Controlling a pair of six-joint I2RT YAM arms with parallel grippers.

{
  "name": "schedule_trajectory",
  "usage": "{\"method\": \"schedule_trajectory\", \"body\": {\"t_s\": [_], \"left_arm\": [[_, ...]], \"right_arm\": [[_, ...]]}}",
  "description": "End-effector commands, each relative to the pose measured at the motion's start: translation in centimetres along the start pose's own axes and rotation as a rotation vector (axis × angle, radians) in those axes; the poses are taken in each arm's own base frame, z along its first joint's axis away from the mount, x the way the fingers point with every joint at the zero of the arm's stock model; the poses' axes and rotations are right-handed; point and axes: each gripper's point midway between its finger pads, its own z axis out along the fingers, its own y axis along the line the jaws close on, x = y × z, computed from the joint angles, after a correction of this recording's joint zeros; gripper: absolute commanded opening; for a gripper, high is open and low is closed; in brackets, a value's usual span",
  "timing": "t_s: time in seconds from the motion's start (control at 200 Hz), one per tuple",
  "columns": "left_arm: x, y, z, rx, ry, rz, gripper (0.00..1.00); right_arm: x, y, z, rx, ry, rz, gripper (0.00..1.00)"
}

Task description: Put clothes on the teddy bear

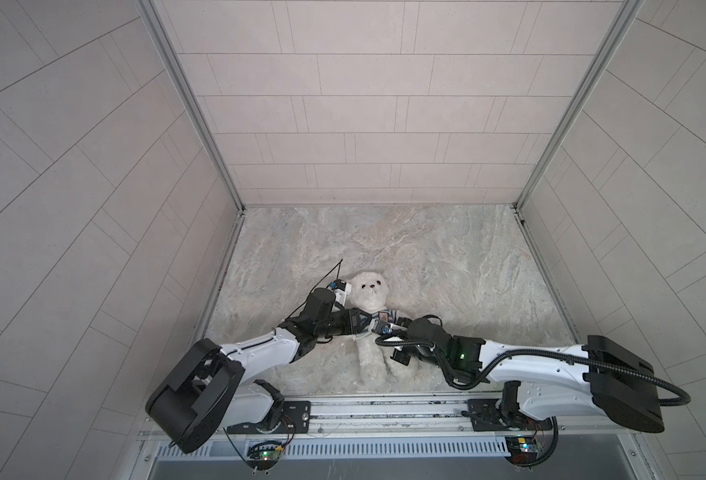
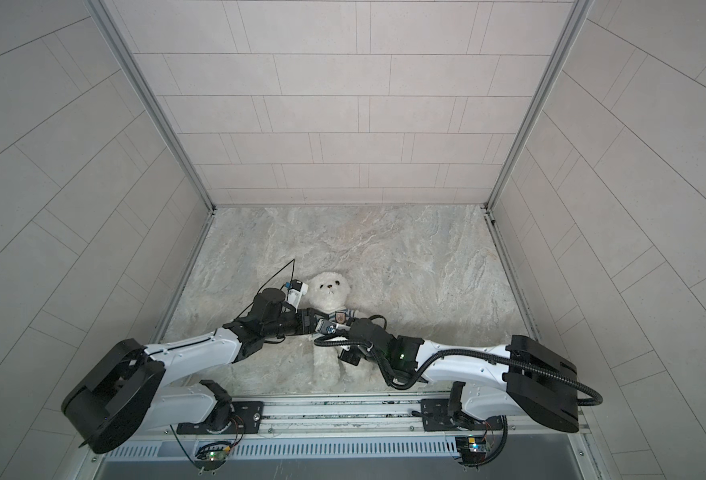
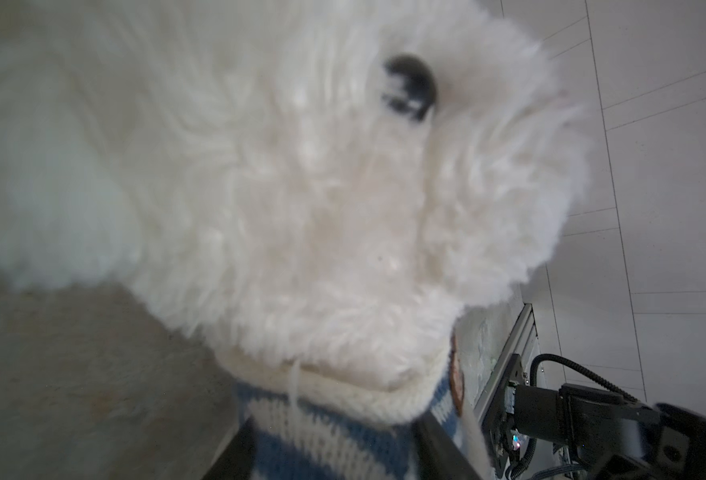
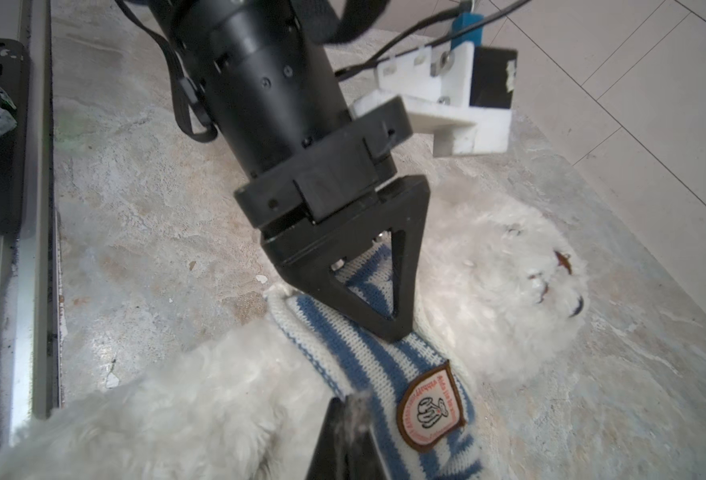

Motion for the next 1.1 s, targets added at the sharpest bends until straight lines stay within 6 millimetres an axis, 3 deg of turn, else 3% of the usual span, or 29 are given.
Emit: {"method": "schedule_trajectory", "body": {"t_s": [0.0, 0.145, 0.17, 0.185, 0.23, 0.38, 0.581, 0.776, 0.971, 1.096], "left_arm": [[-0.2, 0.0, 0.1, 0.012, -0.024, -0.004, 0.77], [0.5, 0.6, -1.0, -0.013, -0.013, -0.022, 0.99], [0.5, 0.8, -1.3, -0.010, -0.014, -0.034, 1.00], [0.4, 0.8, -1.5, -0.005, -0.016, -0.044, 1.00], [0.3, 1.0, -2.1, 0.011, -0.010, -0.073, 1.00], [-2.4, 2.4, -4.7, 0.028, -0.066, -0.190, 1.00], [-5.7, 3.8, -6.3, 0.004, -0.121, -0.274, 1.00], [-8.8, 5.2, -4.8, 0.014, -0.162, -0.366, 0.99], [-9.3, 6.4, -2.7, 0.011, -0.120, -0.389, 0.93], [-9.9, 6.5, -1.6, 0.065, -0.130, -0.444, 0.83]], "right_arm": [[-1.6, 0.0, 0.0, -0.009, -0.064, 0.053, 0.08], [-1.1, -0.2, 1.9, 0.013, 0.010, 0.046, 0.09], [-0.6, -0.1, 2.2, 0.012, 0.028, 0.041, 0.09], [-1.7, -0.4, 2.4, 0.021, 0.011, 0.042, 0.08], [-2.4, -0.7, 2.8, 0.036, 0.001, 0.046, 0.08], [-4.1, -1.6, 4.0, 0.070, -0.026, 0.069, 0.08], [-2.6, -0.9, 5.2, 0.039, 0.016, 0.093, 0.07], [-0.3, -0.8, 4.7, 0.052, 0.053, 0.125, 0.06], [1.6, -0.2, 4.8, 0.040, 0.086, 0.144, 0.05], [1.8, 0.6, 4.9, 0.000, 0.084, 0.157, 0.05]]}}
